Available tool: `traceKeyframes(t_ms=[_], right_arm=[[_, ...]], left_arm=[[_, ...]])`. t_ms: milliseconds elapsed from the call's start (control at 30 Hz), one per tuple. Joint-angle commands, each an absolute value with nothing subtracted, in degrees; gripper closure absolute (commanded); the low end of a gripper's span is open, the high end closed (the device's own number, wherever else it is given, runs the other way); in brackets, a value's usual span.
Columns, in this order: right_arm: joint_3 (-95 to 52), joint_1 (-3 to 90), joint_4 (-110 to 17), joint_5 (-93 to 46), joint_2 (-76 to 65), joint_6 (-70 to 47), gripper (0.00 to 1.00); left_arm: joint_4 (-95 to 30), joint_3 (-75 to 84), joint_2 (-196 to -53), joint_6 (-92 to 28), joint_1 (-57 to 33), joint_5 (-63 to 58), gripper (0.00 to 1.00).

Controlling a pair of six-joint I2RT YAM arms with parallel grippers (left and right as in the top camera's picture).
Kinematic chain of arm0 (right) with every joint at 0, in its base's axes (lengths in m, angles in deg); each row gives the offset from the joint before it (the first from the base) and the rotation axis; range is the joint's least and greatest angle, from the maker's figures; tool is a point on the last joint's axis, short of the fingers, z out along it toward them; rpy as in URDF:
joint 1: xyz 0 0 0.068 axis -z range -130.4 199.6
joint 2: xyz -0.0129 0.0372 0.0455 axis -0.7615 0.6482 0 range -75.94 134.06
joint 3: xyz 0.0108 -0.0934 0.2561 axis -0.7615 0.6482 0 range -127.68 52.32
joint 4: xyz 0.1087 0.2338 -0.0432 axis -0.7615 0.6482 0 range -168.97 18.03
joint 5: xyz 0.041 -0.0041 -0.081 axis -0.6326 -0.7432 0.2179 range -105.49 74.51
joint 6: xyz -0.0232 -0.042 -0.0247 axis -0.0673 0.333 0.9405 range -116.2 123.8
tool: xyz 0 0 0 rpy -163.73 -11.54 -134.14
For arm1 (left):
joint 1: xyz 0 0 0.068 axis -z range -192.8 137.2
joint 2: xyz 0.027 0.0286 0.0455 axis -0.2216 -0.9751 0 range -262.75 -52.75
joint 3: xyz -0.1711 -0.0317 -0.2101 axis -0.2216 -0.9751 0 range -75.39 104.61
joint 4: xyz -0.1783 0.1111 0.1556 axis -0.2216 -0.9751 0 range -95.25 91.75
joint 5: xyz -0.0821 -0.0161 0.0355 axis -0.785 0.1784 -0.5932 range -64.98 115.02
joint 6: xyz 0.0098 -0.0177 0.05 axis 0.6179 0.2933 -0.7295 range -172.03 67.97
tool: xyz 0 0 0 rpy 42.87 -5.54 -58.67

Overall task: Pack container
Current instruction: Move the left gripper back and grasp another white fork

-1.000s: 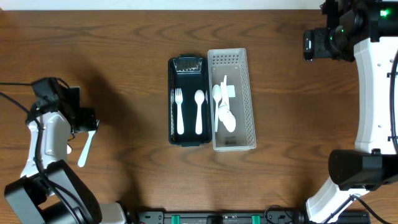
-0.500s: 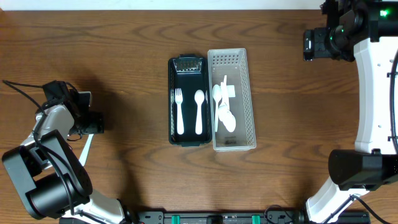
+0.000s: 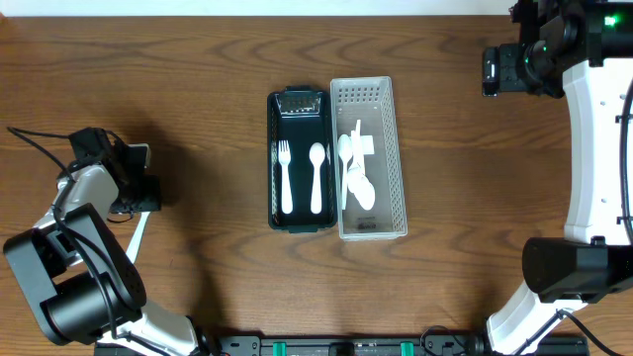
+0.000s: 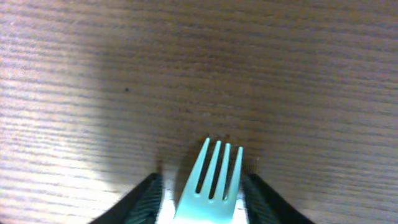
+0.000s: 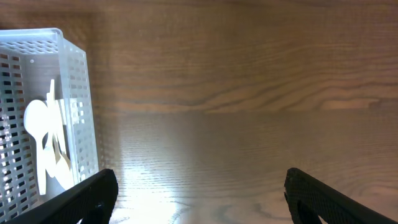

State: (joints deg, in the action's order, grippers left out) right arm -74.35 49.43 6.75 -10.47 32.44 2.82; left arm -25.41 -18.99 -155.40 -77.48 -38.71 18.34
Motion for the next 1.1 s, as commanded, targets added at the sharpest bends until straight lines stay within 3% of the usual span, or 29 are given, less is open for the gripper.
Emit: traceKeyframes(t_ms=[0, 100, 233, 1067], right_arm=[[-74.35, 49.96, 6.55, -9.69, 32.72, 2.13, 0.11], [-74.35, 49.96, 6.55, -9.69, 32.72, 2.15, 0.11], [-74.35, 49.96, 6.55, -9.69, 32.72, 2.15, 0.11], [-74.35, 49.96, 6.09, -9.69, 32.72, 2.17, 0.11]], left_arm=[[-26.04, -19.95, -158.51, -77.94, -38.82, 20.68, 0.6], [-26.19, -19.95, -158.53, -77.94, -38.82, 20.68, 0.68], [-26.21, -19.95, -158.51, -77.92, -38.82, 20.7, 0.71], [-25.6, -19.88, -158.4, -76.5, -38.8, 20.7, 0.75]])
